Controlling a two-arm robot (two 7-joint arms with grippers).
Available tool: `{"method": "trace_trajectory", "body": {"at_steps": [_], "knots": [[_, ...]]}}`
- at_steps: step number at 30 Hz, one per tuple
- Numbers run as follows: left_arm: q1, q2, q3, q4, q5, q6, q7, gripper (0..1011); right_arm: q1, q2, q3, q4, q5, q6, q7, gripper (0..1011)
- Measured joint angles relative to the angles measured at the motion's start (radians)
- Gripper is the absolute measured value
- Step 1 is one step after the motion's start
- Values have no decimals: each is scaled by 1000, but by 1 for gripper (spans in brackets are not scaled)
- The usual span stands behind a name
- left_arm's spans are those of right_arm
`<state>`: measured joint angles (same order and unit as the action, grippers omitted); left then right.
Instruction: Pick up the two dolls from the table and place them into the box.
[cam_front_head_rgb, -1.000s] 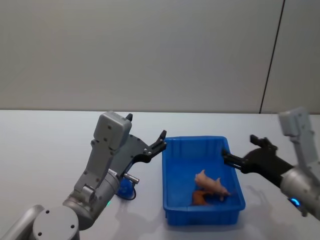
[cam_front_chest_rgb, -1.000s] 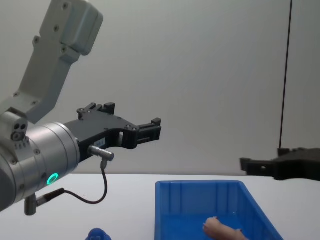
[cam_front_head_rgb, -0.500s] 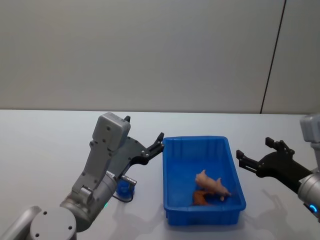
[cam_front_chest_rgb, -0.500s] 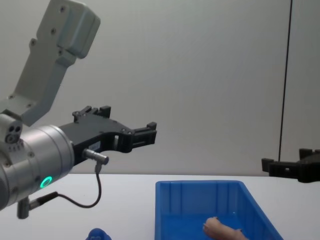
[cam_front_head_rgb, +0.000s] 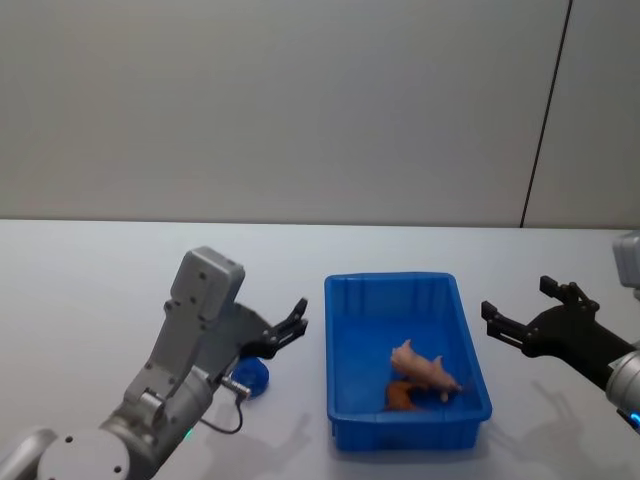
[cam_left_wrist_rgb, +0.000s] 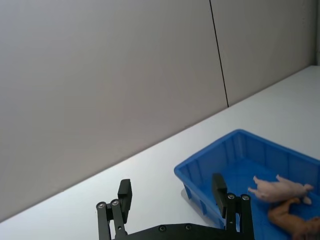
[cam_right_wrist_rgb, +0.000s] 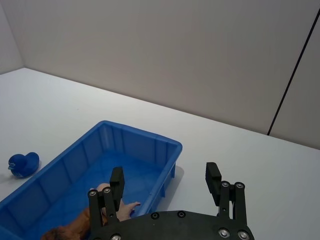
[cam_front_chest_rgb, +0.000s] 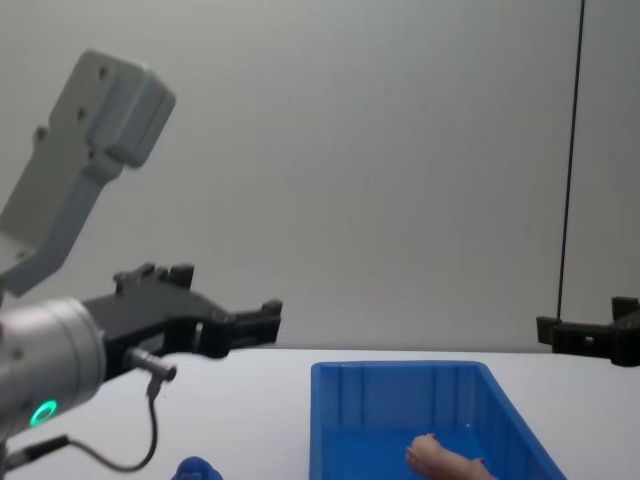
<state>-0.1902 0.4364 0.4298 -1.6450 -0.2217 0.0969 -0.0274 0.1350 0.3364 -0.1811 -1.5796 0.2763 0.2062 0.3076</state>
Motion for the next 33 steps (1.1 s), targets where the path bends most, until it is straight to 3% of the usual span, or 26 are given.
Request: {"method": "trace_trajectory", "body": {"at_steps": [10,19,33], "knots": [[14,15,-11,70,-40,-3,-49,1001,-4,4,2,-3,4,-3,1,1000],[-3,4,-17,187,-69,-24,-110,1001,-6,5,4,-4,5,-4,1,1001],[-74,-30,-24,365,-44,-32,-214,1002,-7,7,4,-5,6,-5,1,1001]]}}
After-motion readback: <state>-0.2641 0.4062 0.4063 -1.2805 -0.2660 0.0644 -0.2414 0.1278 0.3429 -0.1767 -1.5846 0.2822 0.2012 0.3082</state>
